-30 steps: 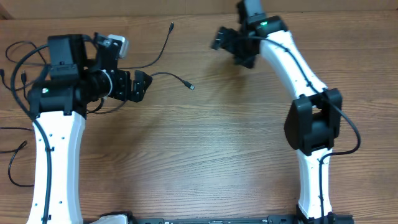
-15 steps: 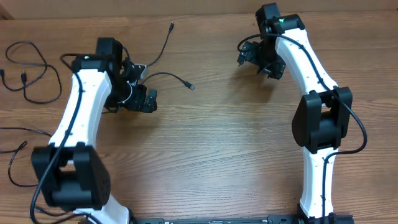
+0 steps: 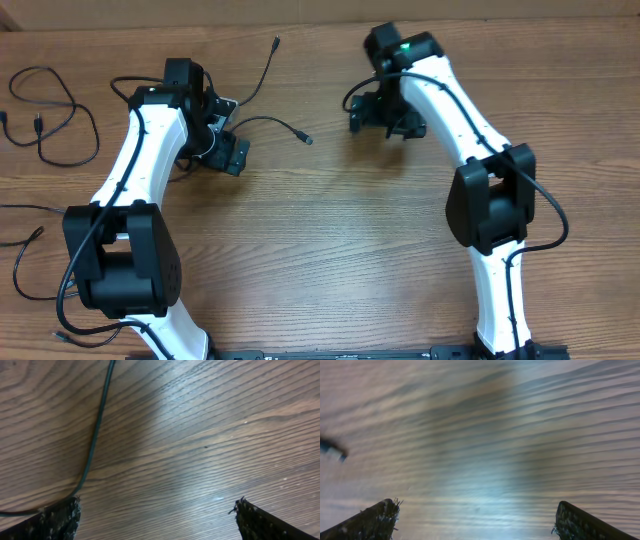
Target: Untangle cables
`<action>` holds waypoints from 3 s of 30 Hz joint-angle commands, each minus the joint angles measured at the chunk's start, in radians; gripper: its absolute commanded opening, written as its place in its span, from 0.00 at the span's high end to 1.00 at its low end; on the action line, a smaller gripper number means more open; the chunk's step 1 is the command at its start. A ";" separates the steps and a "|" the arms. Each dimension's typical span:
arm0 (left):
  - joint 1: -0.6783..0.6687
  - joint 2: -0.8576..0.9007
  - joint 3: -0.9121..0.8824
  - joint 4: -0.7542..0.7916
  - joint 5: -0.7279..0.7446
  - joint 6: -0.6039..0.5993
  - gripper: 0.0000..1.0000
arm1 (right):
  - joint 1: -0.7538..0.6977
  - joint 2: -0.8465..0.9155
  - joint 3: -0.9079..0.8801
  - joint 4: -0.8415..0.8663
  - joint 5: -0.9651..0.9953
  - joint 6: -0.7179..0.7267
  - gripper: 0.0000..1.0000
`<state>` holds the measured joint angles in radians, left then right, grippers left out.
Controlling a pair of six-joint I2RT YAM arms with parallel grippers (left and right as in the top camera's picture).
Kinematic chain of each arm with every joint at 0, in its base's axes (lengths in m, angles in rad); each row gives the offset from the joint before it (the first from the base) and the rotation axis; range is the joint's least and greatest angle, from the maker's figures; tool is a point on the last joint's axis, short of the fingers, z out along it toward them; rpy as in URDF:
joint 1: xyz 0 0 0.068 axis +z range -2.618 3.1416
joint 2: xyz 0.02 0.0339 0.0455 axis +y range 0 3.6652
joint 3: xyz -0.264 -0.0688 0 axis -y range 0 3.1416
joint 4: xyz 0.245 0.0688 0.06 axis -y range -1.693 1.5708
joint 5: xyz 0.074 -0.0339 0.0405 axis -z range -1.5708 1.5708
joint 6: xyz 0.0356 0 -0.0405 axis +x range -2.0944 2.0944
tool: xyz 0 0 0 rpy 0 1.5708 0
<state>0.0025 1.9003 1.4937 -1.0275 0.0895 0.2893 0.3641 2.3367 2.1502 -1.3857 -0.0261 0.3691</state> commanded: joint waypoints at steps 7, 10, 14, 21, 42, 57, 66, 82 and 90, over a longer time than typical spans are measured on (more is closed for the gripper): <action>0.100 0.088 0.007 0.023 0.045 0.056 0.00 | 0.074 -0.018 -0.005 -0.008 -0.015 -0.029 0.00; 0.109 0.132 0.007 0.044 0.093 0.059 0.00 | 0.074 -0.018 -0.005 -0.009 -0.047 -0.030 0.00; 0.105 0.185 0.007 0.074 0.095 0.060 0.00 | 0.074 -0.018 -0.005 -0.016 -0.095 -0.030 0.00; 0.101 0.232 0.007 0.141 0.090 0.059 0.01 | 0.082 -0.018 -0.005 -0.043 -0.134 -0.029 0.00; 0.103 0.232 0.007 0.198 0.079 0.133 0.24 | 0.245 -0.018 -0.005 0.004 -0.177 -0.030 0.00; 0.127 0.232 0.007 0.349 -0.211 -0.138 0.96 | 0.241 -0.018 -0.005 0.004 -0.143 -0.031 0.00; 0.252 0.237 0.007 0.509 -0.212 -0.315 0.96 | 0.241 -0.018 -0.005 0.004 -0.139 -0.031 0.00; 0.325 0.394 0.007 0.616 -0.096 -0.312 0.00 | 0.241 -0.018 -0.005 0.004 -0.140 -0.030 0.00; 0.231 0.392 0.009 0.617 0.011 -0.248 0.00 | 0.241 -0.018 -0.005 0.011 -0.140 -0.030 0.00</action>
<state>0.2989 2.2127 1.5318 -0.3779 -0.0097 -0.0208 0.6090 2.3367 2.1502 -1.3808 -0.1749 0.3401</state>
